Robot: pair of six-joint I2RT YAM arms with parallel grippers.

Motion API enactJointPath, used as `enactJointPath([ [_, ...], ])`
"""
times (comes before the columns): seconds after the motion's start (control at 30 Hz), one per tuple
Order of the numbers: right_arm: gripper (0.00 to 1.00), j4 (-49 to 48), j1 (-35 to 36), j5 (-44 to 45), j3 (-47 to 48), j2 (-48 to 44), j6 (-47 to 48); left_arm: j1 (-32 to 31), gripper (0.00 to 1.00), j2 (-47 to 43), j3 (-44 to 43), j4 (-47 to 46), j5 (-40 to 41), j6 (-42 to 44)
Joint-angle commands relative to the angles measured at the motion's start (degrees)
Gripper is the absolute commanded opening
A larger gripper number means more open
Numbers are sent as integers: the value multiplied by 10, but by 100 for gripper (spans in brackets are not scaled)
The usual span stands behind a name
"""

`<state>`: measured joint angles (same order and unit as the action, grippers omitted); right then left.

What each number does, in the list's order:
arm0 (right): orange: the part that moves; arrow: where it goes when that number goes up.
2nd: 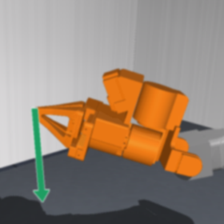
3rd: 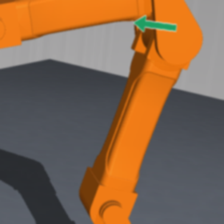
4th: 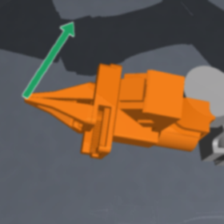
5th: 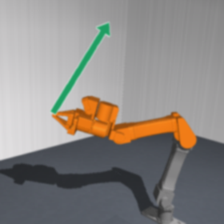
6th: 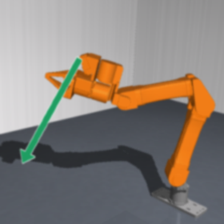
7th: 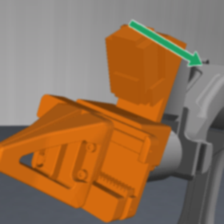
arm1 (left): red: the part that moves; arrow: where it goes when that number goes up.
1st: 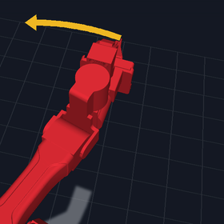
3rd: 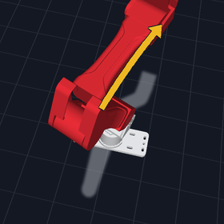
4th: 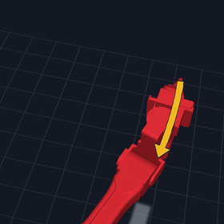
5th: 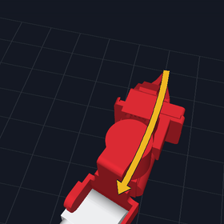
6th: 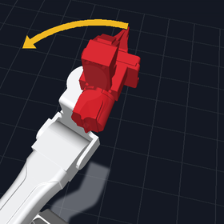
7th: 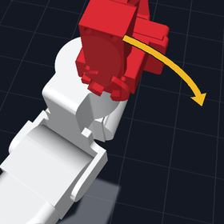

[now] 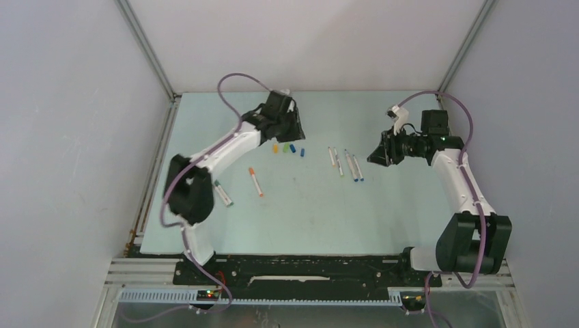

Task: Open the pen caps
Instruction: Place the pen cap at the center of the board, then pick up the pen from the center of the board.

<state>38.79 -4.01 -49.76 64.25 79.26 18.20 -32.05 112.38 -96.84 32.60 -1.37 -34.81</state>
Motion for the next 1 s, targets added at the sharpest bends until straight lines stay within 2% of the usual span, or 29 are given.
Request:
enactJointPath([
  [0.0, 43, 20, -5, -40, -20, -54, 66, 4, 46, -178, 185, -151, -8, 24],
  [0.1, 43, 16, -8, -47, -43, -87, 87, 6, 51, -294, 312, -222, 30, 37],
  [0.27, 45, 8, -23, -77, -77, -124, 113, 17, 62, -449, 468, -271, 83, 47],
  [0.37, 47, -2, -36, -97, -97, -142, 119, 34, 81, -517, 537, -284, 110, 33],
  [0.43, 50, -8, -44, -113, -110, -152, 125, 53, 97, -539, 578, -291, 126, 17],
  [0.47, 51, -13, -48, -119, -120, -157, 126, 65, 99, -546, 597, -304, 117, 7],
  [0.6, 56, -28, -58, -135, -144, -174, 133, 137, 100, -524, 656, -376, 1, -45],
  [0.7, 58, -40, -59, -131, -155, -177, 131, 167, 100, -466, 642, -369, -42, -75],
  [0.87, 58, -43, -61, -117, -156, -164, 128, 167, 96, -364, 563, -256, -20, -60],
  [0.97, 58, -44, -61, -113, -156, -158, 128, 156, 96, -316, 507, -170, 52, -53],
])
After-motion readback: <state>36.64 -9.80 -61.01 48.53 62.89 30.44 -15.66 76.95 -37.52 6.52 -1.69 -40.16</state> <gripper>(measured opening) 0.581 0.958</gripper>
